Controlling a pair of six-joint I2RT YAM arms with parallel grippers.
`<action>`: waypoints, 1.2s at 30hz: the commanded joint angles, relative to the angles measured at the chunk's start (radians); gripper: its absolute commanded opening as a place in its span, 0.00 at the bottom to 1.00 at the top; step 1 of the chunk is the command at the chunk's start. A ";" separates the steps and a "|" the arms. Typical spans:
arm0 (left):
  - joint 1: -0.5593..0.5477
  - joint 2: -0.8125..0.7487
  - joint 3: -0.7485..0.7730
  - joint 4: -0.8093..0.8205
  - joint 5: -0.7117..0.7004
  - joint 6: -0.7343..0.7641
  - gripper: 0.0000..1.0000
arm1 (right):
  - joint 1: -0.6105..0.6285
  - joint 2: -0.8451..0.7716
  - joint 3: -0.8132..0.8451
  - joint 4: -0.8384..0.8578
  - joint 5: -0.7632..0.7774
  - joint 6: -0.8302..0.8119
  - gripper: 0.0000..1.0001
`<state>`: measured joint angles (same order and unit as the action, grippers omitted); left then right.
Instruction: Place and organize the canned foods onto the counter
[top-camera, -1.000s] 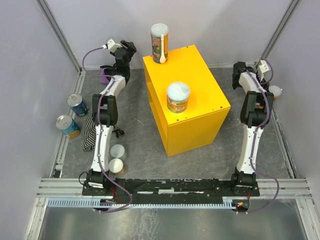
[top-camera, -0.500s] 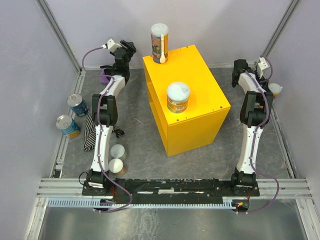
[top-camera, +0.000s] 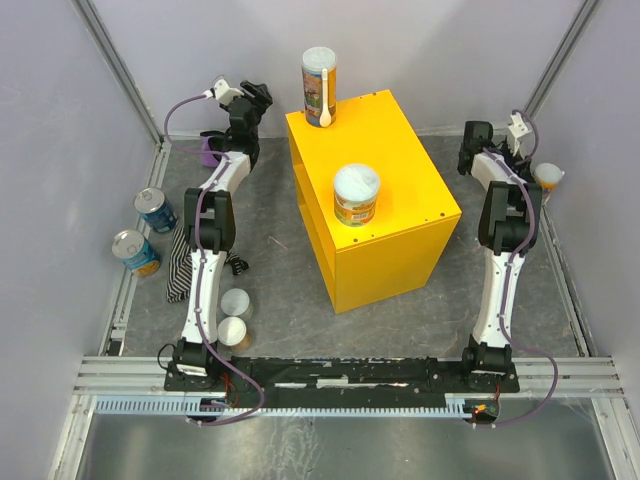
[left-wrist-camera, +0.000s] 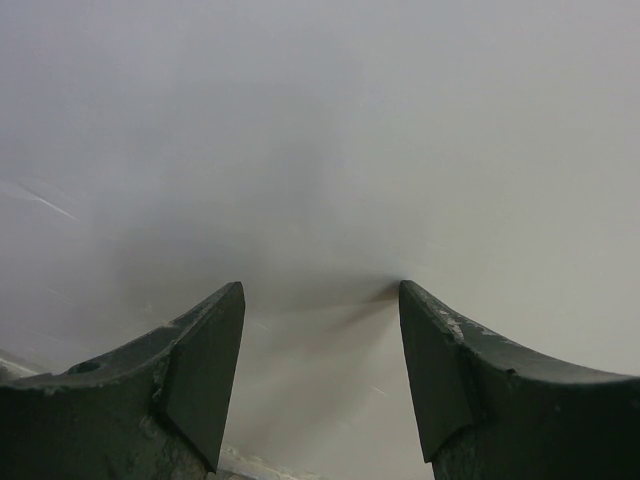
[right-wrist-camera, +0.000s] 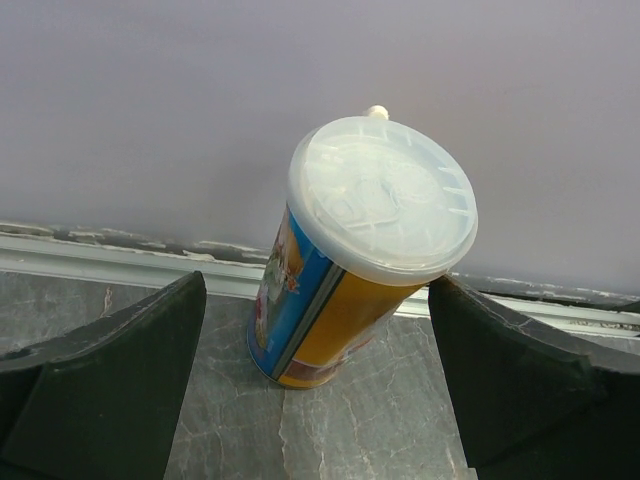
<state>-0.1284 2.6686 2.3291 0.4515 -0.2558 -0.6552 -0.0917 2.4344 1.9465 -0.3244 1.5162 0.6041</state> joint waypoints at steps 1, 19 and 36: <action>0.006 0.002 0.013 0.055 0.006 0.010 0.70 | 0.011 -0.044 0.025 0.049 0.035 -0.024 1.00; 0.004 0.004 0.007 0.069 0.027 -0.009 0.70 | 0.070 -0.148 -0.003 -0.078 0.047 0.102 1.00; 0.002 0.044 0.063 0.056 0.028 -0.037 0.70 | 0.040 -0.186 0.025 -0.167 0.065 0.154 0.99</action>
<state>-0.1257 2.6759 2.3264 0.4732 -0.2283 -0.6643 -0.0296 2.2761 1.9194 -0.4717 1.5303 0.7456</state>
